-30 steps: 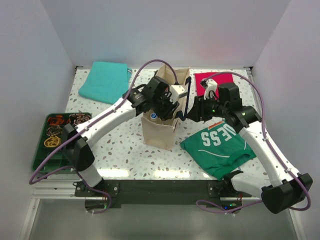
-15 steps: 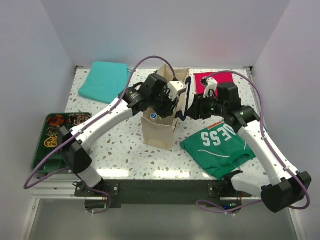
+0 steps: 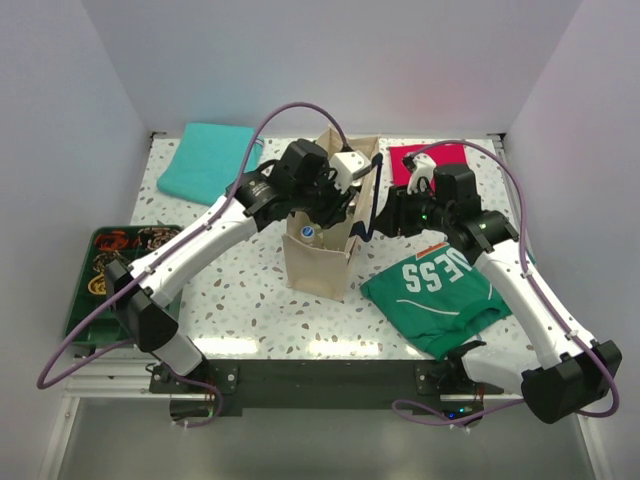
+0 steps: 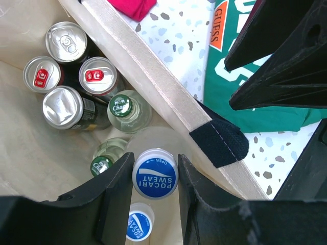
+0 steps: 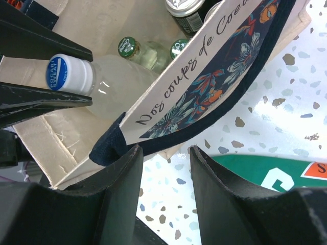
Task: Take the beverage out of the canvas bag
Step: Take out the drink from the canvas bag.
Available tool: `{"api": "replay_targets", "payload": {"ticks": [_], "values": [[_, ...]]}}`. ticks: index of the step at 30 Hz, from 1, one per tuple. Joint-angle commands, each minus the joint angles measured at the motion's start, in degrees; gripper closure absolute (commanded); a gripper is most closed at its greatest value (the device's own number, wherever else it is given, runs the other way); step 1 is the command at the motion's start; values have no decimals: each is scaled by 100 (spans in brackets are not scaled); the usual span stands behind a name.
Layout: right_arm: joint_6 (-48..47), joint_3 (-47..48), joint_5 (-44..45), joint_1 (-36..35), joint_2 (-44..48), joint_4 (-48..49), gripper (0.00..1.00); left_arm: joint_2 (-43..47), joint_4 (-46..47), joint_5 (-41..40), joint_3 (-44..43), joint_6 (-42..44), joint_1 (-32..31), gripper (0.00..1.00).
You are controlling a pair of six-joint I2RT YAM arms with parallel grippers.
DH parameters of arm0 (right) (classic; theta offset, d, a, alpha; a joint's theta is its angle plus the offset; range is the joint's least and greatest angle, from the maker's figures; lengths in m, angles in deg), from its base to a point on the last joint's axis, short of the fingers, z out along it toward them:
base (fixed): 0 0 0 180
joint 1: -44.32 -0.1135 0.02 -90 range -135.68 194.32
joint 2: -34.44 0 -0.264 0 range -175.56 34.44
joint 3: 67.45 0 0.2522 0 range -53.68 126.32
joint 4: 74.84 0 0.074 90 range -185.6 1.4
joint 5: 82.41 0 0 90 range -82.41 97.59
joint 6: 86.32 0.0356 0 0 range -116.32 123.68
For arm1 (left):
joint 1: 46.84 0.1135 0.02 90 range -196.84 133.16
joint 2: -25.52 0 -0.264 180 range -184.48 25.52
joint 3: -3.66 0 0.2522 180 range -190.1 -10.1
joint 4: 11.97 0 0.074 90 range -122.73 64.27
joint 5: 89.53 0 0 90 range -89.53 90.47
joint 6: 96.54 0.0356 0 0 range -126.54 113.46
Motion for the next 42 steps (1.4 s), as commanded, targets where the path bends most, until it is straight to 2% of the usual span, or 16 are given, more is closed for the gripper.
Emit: {"api": "replay_targets", "payload": {"ticks": [1, 16, 30, 42], "values": [[77, 54, 142, -28, 60, 218, 54, 589, 783, -355, -476, 18, 4, 100], [130, 36, 186, -37, 122, 210, 54, 906, 1064, -767, -660, -105, 4, 100], [200, -87, 195, -28, 157, 280, 55, 923, 1293, -1075, -1328, 168, 4, 100], [209, -131, 221, -28, 139, 297, 55, 994, 1767, -1409, -1460, 423, 4, 100]]}}
